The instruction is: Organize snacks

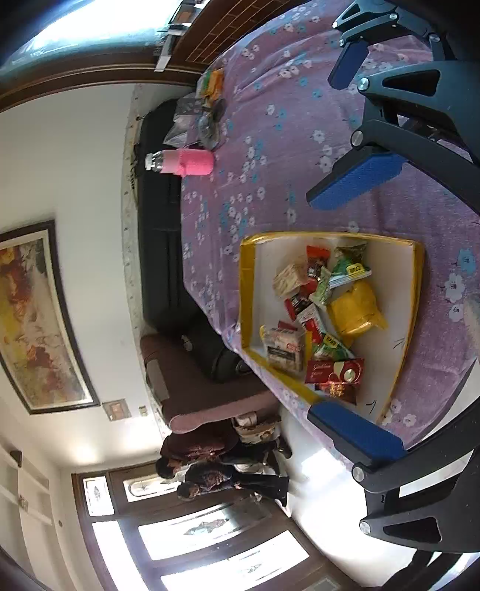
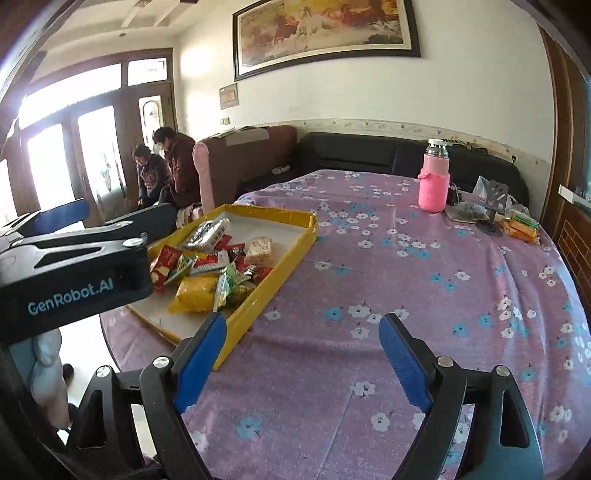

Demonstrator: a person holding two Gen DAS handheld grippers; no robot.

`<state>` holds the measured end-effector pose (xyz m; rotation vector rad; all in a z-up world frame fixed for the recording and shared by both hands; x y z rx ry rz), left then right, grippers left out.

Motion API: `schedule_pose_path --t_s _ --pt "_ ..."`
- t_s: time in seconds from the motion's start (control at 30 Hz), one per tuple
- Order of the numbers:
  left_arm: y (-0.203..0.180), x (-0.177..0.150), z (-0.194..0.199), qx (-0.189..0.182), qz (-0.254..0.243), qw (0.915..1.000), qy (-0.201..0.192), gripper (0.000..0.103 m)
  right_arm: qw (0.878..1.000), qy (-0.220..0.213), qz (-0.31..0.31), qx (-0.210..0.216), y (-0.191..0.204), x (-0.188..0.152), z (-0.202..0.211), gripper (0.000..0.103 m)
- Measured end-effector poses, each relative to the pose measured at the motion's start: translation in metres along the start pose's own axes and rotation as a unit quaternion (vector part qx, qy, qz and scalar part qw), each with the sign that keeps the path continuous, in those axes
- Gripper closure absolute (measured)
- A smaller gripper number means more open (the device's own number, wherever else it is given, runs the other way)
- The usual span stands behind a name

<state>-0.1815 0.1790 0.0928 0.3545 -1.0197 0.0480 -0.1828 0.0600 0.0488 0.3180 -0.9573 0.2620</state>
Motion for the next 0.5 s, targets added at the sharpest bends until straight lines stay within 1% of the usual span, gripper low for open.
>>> schedule_pose_path --t_s 0.13,0.3,0.4,0.5 --pt "-0.007 -0.006 -0.006 -0.006 -0.003 0.9999 0.012 0.000 1.000 0.010 -0.009 0.014 0.000 -0.003 -0.006 0.017" --pt "-0.012 -0.009 -0.008 -0.015 -0.006 0.9997 0.018 0.000 0.999 0.017 0.003 0.027 0.007 -0.009 -0.012 0.017" --pt "-0.017 -0.011 -0.011 -0.021 -0.008 0.9994 0.025 0.000 0.999 0.019 0.008 0.031 0.008 -0.011 -0.014 0.017" --pt "-0.024 -0.010 -0.017 -0.027 -0.010 0.9989 0.037 0.000 0.999 0.018 -0.004 0.029 0.001 -0.009 -0.016 0.017"
Point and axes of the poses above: each gripper's, at about its wrist camera, not at the fingertips, and z roughly against the way its jaws point, y to its left, x to its top, the point moved 8 cm from there along -z, roughly the way its jaws point, and after that the axes turned 8 degrees about -z, right-handed, at the moved point
